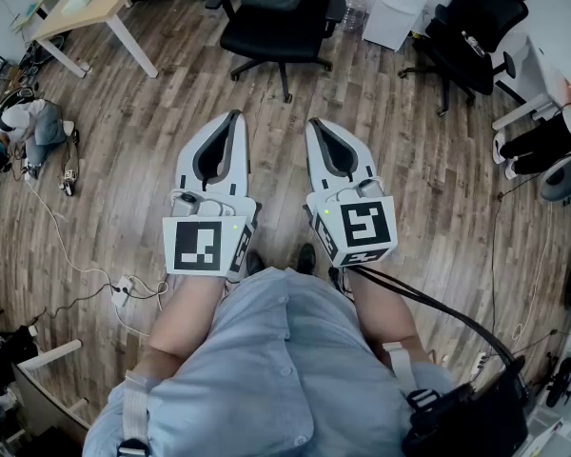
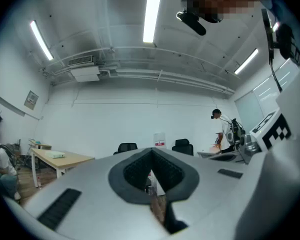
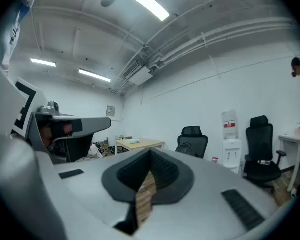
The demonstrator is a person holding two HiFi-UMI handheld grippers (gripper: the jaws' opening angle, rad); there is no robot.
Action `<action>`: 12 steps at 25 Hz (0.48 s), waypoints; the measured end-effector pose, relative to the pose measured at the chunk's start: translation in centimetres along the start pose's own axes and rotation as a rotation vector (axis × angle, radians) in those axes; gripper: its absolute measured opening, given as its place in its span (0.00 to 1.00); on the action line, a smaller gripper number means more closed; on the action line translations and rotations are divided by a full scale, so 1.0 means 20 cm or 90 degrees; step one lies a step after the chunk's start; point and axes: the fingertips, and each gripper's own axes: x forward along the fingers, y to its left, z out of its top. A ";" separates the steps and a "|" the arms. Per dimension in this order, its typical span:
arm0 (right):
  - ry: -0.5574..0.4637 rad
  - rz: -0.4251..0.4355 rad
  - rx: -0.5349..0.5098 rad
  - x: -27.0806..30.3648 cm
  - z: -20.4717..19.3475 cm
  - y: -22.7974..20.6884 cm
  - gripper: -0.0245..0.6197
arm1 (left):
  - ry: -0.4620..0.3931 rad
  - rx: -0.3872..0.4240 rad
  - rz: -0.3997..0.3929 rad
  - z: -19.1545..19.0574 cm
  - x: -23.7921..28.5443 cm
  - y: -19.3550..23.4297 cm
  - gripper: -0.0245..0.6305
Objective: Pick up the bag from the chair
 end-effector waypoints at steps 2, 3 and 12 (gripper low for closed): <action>0.000 0.003 0.000 -0.01 -0.01 -0.01 0.04 | 0.001 0.000 0.003 -0.01 0.00 -0.01 0.04; 0.001 0.004 0.000 -0.01 -0.02 -0.01 0.04 | 0.001 0.001 0.004 -0.01 0.00 -0.02 0.04; -0.002 0.036 0.044 -0.04 -0.05 -0.15 0.04 | 0.019 0.001 0.022 -0.05 0.07 -0.14 0.04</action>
